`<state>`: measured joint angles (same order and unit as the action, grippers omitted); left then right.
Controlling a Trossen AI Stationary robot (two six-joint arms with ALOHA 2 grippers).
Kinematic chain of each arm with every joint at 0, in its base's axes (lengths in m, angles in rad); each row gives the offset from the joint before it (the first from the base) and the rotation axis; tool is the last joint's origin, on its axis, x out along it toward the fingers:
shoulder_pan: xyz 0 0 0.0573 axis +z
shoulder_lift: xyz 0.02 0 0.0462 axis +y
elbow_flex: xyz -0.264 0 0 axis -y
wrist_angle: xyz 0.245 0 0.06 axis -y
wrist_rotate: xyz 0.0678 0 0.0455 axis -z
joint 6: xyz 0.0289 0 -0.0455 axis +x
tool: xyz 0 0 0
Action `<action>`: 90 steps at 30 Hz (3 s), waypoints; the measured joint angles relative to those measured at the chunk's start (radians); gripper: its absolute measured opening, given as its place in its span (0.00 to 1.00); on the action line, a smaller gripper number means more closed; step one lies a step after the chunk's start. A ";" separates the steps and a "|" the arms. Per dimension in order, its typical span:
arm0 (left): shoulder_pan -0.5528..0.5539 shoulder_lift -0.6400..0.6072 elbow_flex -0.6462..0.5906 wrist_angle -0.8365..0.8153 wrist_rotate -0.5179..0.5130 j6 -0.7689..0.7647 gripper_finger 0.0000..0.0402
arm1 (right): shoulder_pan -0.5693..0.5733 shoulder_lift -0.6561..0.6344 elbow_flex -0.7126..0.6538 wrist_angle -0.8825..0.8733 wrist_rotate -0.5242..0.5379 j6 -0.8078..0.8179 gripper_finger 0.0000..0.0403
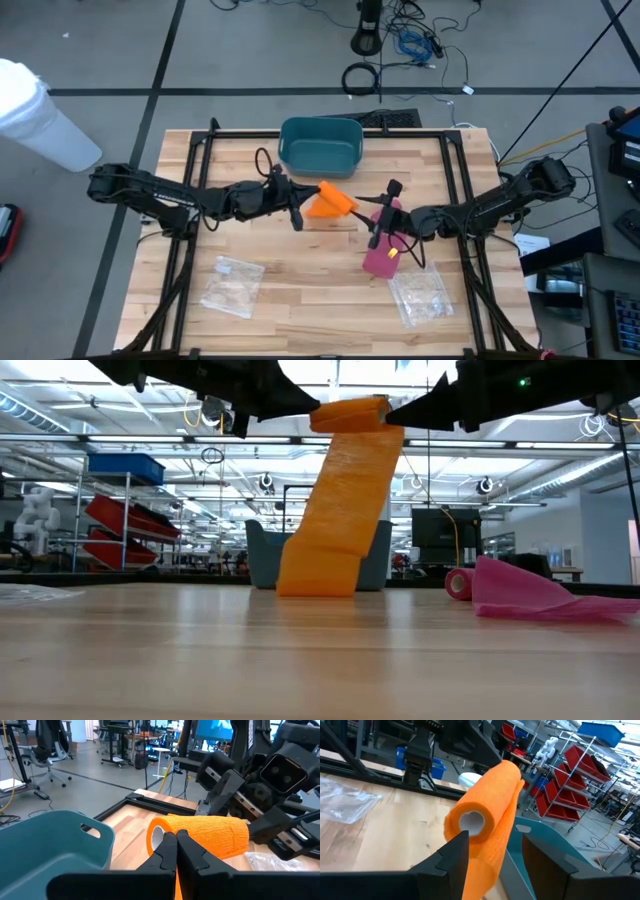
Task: Roll bandage
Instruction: Roll the orange bandage
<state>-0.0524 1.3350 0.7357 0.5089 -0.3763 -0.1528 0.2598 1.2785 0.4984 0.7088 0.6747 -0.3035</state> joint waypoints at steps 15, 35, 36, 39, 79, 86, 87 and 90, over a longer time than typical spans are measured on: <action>-0.002 0.100 -0.001 0.149 0.019 -0.027 0.00 | -0.011 0.000 -0.001 0.050 -0.027 -0.026 0.41; -0.043 0.034 -0.001 0.029 0.143 0.131 0.16 | 0.026 -0.058 -0.002 0.003 -0.003 -0.152 0.01; -0.048 0.021 -0.001 0.022 0.145 0.164 0.17 | 0.025 -0.077 -0.002 -0.002 -0.003 -0.139 0.01; -0.066 -0.002 -0.001 0.022 0.144 0.272 0.20 | 0.024 -0.134 0.000 -0.027 -0.004 -0.077 0.01; 0.014 0.252 0.079 0.244 0.263 0.341 0.53 | -0.189 -0.284 0.000 -0.187 -0.547 0.502 0.00; 0.019 0.296 0.102 0.229 0.250 0.342 0.41 | -0.189 -0.287 0.000 -0.163 -0.558 0.502 0.00; 0.019 0.296 0.102 0.221 0.249 0.342 0.36 | -0.189 -0.290 0.000 -0.160 -0.573 0.502 0.00; 0.019 0.296 0.102 0.205 0.249 0.342 0.18 | -0.195 -0.305 0.000 -0.157 -0.598 0.502 0.00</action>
<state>-0.0338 1.6310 0.8379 0.7143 -0.1270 0.1894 0.0645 0.9740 0.4984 0.5514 0.0765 0.1986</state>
